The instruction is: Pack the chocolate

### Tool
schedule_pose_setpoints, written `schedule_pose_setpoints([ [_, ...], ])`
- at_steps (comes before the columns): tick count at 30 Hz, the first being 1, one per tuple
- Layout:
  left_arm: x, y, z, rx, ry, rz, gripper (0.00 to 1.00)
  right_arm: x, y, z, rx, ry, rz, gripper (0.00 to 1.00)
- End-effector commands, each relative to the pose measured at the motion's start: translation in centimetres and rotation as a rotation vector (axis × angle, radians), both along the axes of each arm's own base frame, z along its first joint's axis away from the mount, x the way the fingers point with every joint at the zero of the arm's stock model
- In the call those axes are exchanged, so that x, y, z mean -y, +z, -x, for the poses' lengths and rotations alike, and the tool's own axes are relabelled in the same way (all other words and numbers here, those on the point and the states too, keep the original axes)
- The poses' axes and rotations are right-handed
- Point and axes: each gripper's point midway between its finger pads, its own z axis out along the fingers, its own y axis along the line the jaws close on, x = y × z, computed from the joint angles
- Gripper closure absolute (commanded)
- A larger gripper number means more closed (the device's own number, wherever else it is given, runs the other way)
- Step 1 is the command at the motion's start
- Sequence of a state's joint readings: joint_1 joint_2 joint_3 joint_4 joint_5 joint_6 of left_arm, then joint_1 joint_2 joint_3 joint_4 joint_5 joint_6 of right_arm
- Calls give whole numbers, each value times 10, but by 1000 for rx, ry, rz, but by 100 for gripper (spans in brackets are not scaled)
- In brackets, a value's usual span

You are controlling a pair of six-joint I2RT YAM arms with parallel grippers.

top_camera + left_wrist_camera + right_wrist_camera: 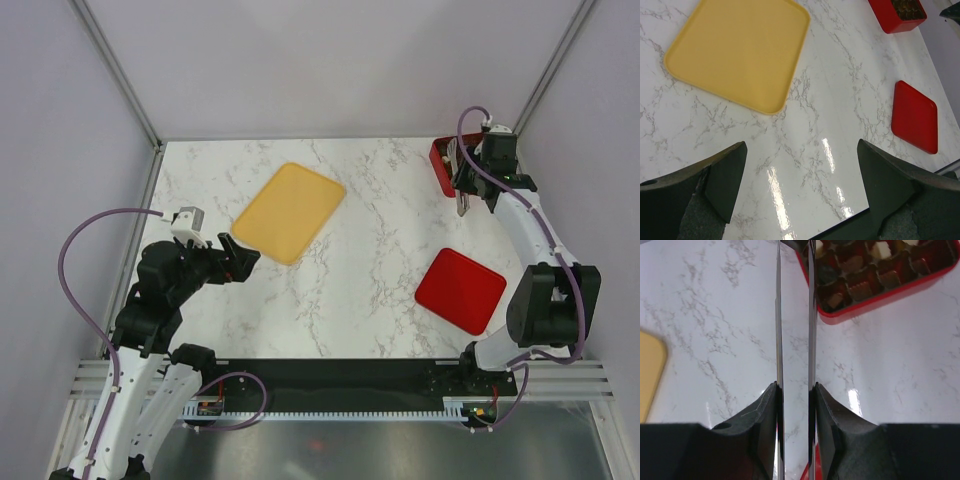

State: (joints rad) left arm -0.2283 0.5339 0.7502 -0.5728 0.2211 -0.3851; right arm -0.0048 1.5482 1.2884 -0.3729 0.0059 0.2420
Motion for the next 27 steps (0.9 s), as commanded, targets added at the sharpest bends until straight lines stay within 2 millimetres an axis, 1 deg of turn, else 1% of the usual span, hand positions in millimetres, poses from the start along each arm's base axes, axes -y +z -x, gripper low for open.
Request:
schedule_pose_setpoints([
  [1, 3, 7, 0, 40, -30, -3, 0, 28, 0, 14, -38, -109, -3, 63],
  [3, 2, 7, 0, 39, -28, -5, 0, 35, -2, 16, -50, -132, -8, 63],
  [4, 3, 7, 0, 39, -31, -4, 0, 42, -5, 17, -62, -149, -14, 63],
  [6, 2, 7, 0, 40, -28, -3, 0, 45, -4, 18, -74, -157, -38, 63],
  [7, 3, 7, 0, 40, -29, -3, 0, 51, -6, 18, -80, -172, -45, 63],
  [9, 3, 8, 0, 42, -31, -3, 0, 53, -5, 19, -82, -182, -68, 62],
  [11, 3, 7, 0, 38, -32, -2, 0, 60, -7, 20, -89, -198, -74, 62],
  [12, 3, 7, 0, 37, -32, -4, 0, 57, -8, 20, -96, -181, -90, 61],
  [18, 3, 7, 0, 38, -32, -2, 0, 63, -17, 23, -132, -175, -89, 61],
  [21, 3, 7, 0, 38, -32, -2, 0, 62, -22, 22, -149, -163, -97, 61],
  [24, 3, 7, 0, 40, -30, -2, 0, 61, -24, 21, -152, -153, -95, 61],
  [27, 3, 7, 0, 42, -32, -3, 0, 65, -22, 18, -148, -160, -78, 61],
])
